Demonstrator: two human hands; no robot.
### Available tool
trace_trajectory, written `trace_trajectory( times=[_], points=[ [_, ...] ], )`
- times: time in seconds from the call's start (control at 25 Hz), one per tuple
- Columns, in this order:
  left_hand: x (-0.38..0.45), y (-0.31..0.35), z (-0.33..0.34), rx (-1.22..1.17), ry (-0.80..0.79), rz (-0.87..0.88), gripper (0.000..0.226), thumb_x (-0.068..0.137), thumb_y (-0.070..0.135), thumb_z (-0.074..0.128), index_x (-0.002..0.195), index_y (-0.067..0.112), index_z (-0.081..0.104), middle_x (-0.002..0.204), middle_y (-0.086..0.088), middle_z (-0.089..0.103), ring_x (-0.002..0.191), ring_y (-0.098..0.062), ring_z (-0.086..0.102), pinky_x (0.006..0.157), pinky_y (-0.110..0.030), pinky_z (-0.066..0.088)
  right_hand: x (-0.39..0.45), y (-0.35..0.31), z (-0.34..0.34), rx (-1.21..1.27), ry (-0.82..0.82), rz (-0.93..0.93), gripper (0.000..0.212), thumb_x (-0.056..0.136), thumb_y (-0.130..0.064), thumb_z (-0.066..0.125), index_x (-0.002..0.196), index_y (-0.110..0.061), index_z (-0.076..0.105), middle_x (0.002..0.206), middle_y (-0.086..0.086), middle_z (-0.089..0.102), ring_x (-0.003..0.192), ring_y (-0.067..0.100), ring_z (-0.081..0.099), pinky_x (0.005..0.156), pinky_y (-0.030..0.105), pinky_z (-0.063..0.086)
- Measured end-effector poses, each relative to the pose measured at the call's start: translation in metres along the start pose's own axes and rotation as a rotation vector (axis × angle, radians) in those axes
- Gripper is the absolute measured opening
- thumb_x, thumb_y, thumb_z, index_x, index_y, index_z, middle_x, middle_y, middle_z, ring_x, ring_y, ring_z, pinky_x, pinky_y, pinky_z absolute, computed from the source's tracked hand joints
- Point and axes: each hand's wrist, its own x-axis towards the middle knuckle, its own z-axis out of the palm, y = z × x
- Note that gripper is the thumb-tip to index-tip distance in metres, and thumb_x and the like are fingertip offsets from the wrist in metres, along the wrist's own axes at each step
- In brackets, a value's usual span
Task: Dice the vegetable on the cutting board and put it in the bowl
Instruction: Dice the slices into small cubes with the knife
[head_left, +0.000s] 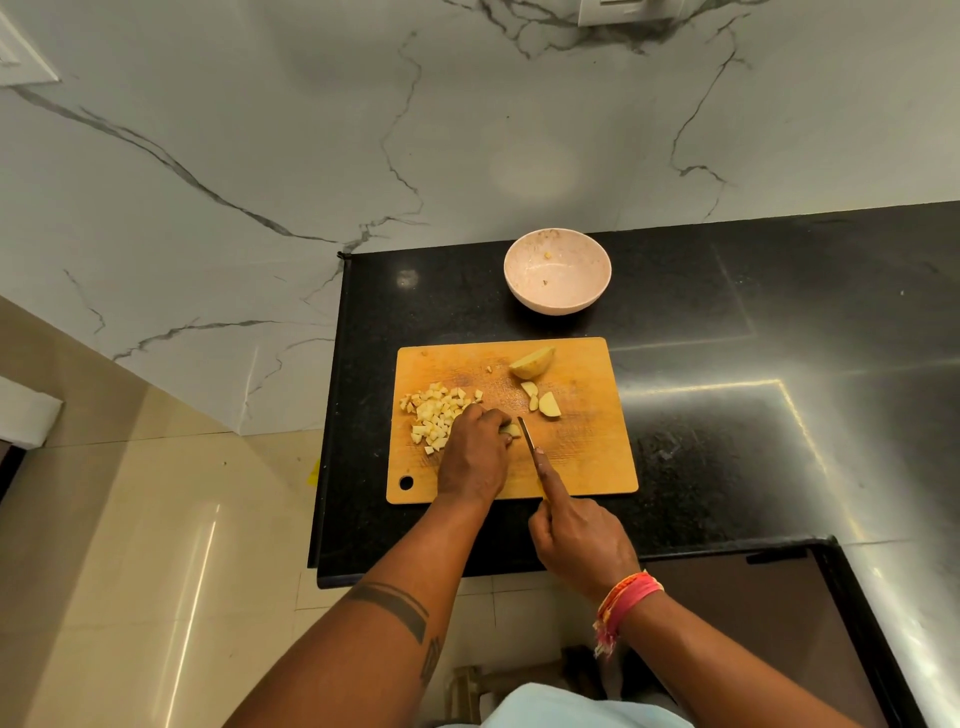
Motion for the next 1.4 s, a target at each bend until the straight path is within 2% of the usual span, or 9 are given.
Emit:
trace_trajectory(
  times=[0.08, 0.24, 0.44, 0.68, 0.92, 1.12, 1.4],
  points=[
    [0.0, 0.0, 0.0, -0.001, 0.0, -0.027, 0.028, 0.099, 0.023, 0.061, 0.127, 0.021, 0.067, 0.124, 0.0, 0.057, 0.117, -0.018, 0.054, 0.095, -0.034, 0.051, 0.004, -0.003, -0.002, -0.019, -0.009, -0.01, 0.073, 0.101, -0.035, 0.036, 0.161, -0.034, -0.004, 0.065, -0.004, 0.052, 0.051, 0.014, 0.048, 0.047, 0.033, 0.033],
    [0.001, 0.002, -0.003, 0.003, -0.004, -0.042, 0.027, 0.099, 0.025, 0.061, 0.125, 0.022, 0.067, 0.123, 0.001, 0.057, 0.117, -0.018, 0.053, 0.096, -0.034, 0.05, 0.019, -0.01, -0.001, -0.05, -0.047, -0.035, 0.073, 0.101, -0.034, 0.035, 0.161, -0.033, -0.005, 0.071, 0.003, 0.059, 0.058, 0.023, 0.056, 0.055, 0.037, 0.046],
    [0.0, 0.005, -0.004, 0.021, 0.006, -0.065, 0.027, 0.099, 0.029, 0.06, 0.124, 0.024, 0.068, 0.122, 0.001, 0.057, 0.116, -0.018, 0.052, 0.093, -0.035, 0.052, 0.012, -0.006, 0.005, -0.082, -0.069, -0.042, 0.078, 0.1, -0.033, 0.036, 0.16, -0.03, -0.014, 0.07, 0.002, 0.058, 0.055, 0.024, 0.055, 0.051, 0.035, 0.042],
    [-0.002, 0.001, -0.004, -0.007, 0.007, -0.026, 0.027, 0.097, 0.027, 0.064, 0.124, 0.024, 0.068, 0.122, 0.001, 0.059, 0.116, -0.017, 0.053, 0.093, -0.032, 0.051, -0.022, 0.008, 0.01, -0.072, -0.063, -0.041, 0.076, 0.102, -0.038, 0.032, 0.159, -0.031, -0.017, 0.07, -0.005, 0.059, 0.054, 0.014, 0.052, 0.049, 0.031, 0.037],
    [-0.006, -0.007, -0.005, -0.036, 0.038, -0.032, 0.028, 0.099, 0.023, 0.063, 0.126, 0.021, 0.067, 0.122, 0.002, 0.056, 0.109, -0.014, 0.057, 0.091, -0.027, 0.052, -0.003, -0.002, 0.006, -0.029, -0.017, -0.053, 0.075, 0.1, -0.036, 0.034, 0.159, -0.034, -0.012, 0.066, -0.003, 0.058, 0.054, 0.018, 0.056, 0.054, 0.037, 0.048],
    [-0.004, -0.004, -0.006, -0.02, 0.04, -0.049, 0.024, 0.1, 0.024, 0.06, 0.122, 0.019, 0.069, 0.119, 0.002, 0.056, 0.106, -0.016, 0.059, 0.089, -0.031, 0.054, 0.015, -0.016, 0.004, -0.049, -0.052, -0.045, 0.075, 0.099, -0.033, 0.037, 0.161, -0.032, -0.006, 0.066, 0.0, 0.055, 0.053, 0.022, 0.052, 0.053, 0.035, 0.04],
    [-0.003, 0.002, -0.005, -0.005, 0.057, -0.096, 0.022, 0.099, 0.027, 0.06, 0.118, 0.02, 0.069, 0.118, 0.001, 0.056, 0.105, -0.016, 0.058, 0.085, -0.03, 0.053, -0.008, 0.001, 0.01, -0.089, -0.088, -0.071, 0.079, 0.099, -0.034, 0.036, 0.158, -0.032, -0.017, 0.071, 0.002, 0.062, 0.055, 0.022, 0.057, 0.052, 0.035, 0.044]
  ],
)
